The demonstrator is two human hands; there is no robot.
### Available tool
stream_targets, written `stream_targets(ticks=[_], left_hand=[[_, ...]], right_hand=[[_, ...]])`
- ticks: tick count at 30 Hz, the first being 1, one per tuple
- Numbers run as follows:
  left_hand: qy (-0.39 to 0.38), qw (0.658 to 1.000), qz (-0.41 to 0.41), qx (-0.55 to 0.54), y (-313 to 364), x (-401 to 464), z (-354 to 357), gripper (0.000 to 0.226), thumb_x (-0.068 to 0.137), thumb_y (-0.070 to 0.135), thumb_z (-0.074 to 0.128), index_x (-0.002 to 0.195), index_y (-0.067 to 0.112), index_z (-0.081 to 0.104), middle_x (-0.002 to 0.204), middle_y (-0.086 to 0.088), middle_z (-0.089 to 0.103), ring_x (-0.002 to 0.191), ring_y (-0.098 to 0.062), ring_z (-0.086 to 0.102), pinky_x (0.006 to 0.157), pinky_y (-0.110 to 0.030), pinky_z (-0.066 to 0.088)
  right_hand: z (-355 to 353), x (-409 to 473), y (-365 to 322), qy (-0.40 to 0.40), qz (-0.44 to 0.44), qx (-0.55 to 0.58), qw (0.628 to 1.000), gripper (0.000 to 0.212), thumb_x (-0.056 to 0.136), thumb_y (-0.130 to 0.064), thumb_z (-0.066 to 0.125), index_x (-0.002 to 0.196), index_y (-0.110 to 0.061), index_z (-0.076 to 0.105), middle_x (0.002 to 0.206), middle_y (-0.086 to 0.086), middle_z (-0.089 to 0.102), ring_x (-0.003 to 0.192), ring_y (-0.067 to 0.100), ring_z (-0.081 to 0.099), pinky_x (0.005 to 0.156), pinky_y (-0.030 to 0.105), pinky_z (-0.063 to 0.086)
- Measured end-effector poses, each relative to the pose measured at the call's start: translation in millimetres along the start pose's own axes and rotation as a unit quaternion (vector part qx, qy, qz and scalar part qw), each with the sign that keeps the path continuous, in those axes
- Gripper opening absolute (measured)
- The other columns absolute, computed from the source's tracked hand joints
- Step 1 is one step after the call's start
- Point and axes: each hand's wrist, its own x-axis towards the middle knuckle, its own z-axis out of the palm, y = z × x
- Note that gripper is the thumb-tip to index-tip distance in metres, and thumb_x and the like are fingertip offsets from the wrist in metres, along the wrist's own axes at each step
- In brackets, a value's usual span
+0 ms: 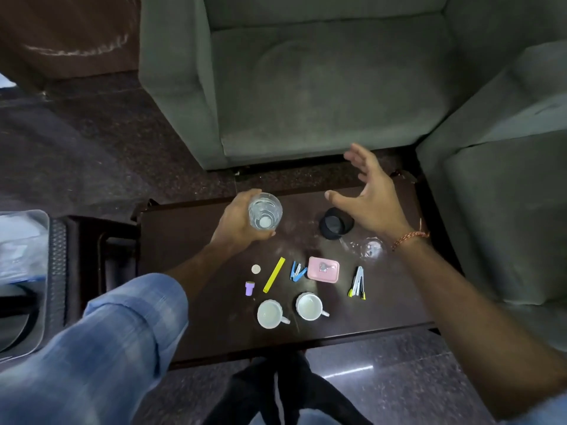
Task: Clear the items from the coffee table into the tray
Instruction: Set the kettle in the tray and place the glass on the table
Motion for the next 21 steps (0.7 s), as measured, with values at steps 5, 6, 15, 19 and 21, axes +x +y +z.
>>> stream_targets(ticks=[5,6,15,19,21], left_hand=[[-0.006,0.999,-0.029,-0.03,-28.0,10.8,39.8,0.096,0.05,0.026,0.096,0.134,0.02,0.05,0.128,0.007,0.055,0.113,-0.004,0.052,0.097,-0.021,0.041],[-0.009,0.999,-0.03,-0.03,-33.2,13.4,47.0,0.097,0.05,0.026,0.096,0.135,0.019,0.05,0.13,0.005,0.055,0.115,-0.006,0.053,0.098,-0.021,0.041],[-0.024,0.999,-0.032,-0.03,-64.1,29.3,91.1,0.094,0.051,0.022,0.095,0.134,0.017,0.052,0.133,-0.001,0.056,0.119,-0.014,0.055,0.099,-0.021,0.039],[-0.036,0.999,-0.031,-0.02,-70.6,36.4,102.2,0.092,0.051,0.022,0.095,0.132,0.016,0.052,0.132,-0.001,0.056,0.119,-0.016,0.055,0.098,-0.021,0.039],[-0.039,0.998,-0.036,-0.018,-74.2,38.3,107.6,0.095,0.051,0.021,0.095,0.135,0.014,0.051,0.134,-0.002,0.055,0.12,-0.016,0.055,0.1,-0.023,0.039]], right_hand=[[23.2,-6.6,36.7,0.021,0.031,0.028,0.999,0.079,0.065,-0.03,0.081,0.135,-0.024,0.046,0.134,-0.008,0.057,0.126,0.001,0.051,0.11,0.033,0.041],[28.1,-8.5,44.6,0.022,0.035,0.029,0.999,0.075,0.066,-0.027,0.081,0.133,-0.023,0.048,0.133,-0.008,0.058,0.124,0.0,0.051,0.11,0.034,0.042],[57.5,-44.2,100.3,0.043,0.088,0.074,0.992,0.067,0.069,-0.015,0.082,0.126,-0.029,0.051,0.127,-0.008,0.061,0.121,-0.002,0.054,0.108,0.027,0.043],[59.4,-63.9,112.4,0.056,0.113,0.12,0.985,0.065,0.071,-0.006,0.082,0.125,-0.025,0.052,0.13,-0.006,0.06,0.125,0.003,0.053,0.111,0.035,0.042],[58.7,-71.3,116.4,0.08,0.124,0.14,0.979,0.063,0.071,-0.005,0.081,0.122,-0.029,0.053,0.131,-0.005,0.06,0.126,0.006,0.053,0.111,0.038,0.042]])
